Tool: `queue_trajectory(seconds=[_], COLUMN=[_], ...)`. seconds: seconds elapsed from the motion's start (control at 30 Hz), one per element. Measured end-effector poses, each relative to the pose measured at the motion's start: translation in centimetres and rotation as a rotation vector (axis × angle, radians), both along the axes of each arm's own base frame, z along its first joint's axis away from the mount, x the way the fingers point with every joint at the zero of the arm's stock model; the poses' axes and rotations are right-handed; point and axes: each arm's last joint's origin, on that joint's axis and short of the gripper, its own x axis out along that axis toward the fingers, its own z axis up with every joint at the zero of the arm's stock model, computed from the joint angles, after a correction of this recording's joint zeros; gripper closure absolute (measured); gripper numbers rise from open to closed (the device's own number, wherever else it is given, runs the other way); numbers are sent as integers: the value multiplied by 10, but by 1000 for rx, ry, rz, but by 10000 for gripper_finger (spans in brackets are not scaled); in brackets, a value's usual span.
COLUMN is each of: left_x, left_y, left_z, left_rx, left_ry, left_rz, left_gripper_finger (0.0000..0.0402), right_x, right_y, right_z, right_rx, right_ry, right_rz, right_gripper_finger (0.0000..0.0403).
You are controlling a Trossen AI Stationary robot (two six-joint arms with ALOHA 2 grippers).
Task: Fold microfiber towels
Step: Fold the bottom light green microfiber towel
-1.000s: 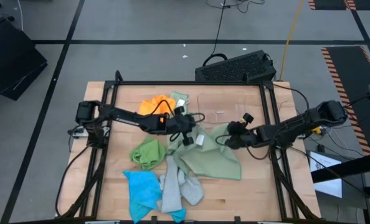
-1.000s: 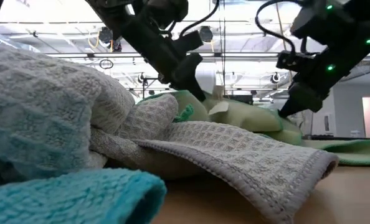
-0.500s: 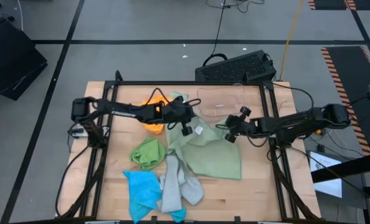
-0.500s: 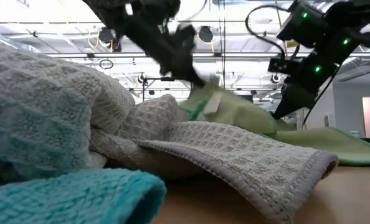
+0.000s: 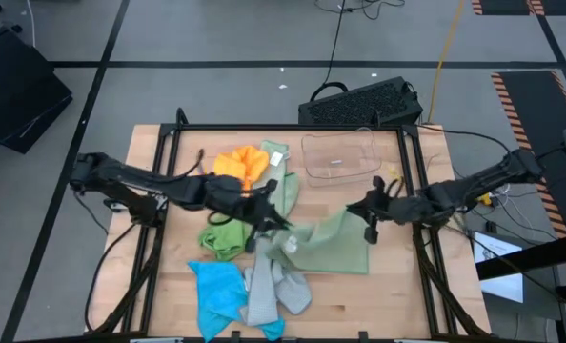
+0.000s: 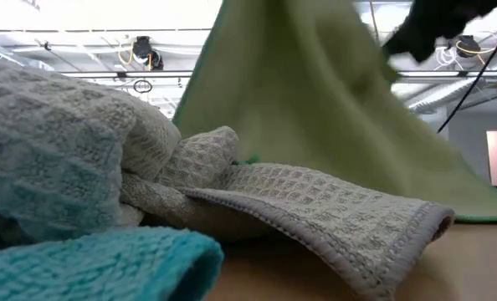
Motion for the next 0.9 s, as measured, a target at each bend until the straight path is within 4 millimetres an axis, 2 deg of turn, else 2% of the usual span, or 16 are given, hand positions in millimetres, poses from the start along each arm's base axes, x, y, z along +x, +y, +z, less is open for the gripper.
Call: queue_trajectory(seconds=[0.07,0.2,0.33,0.4,0.47,0.57,0.7,0.8,0.9], left_x=[-5,-16,-25,-26,-25,-20,-4,6,13], left_y=[-9,-24,-38,-38,-30,-4,39,60,59], left_z=[13,26,31,31,26,14,-12,-21,-25], left_rx=[-43,-99,-104,-73,-4,144,187,116,49], left_ry=[-88,-123,-117,-111,-76,11,173,209,195], left_rz=[13,63,57,100,252,508,664,648,525], left_gripper_finger=[396,398,396,398,398,396,399,396,398], right_x=[-1,-5,-11,-14,-14,-12,-3,2,6], right_y=[10,31,51,55,54,41,19,2,-6], right_z=[18,51,73,78,81,74,50,30,17], right_rx=[-16,-6,40,45,-4,-181,-300,-337,-305], right_ry=[-45,-54,36,104,118,115,187,245,284], right_rz=[3,54,165,188,131,-47,-206,-304,-316], right_gripper_finger=[403,403,403,403,403,403,403,403,403])
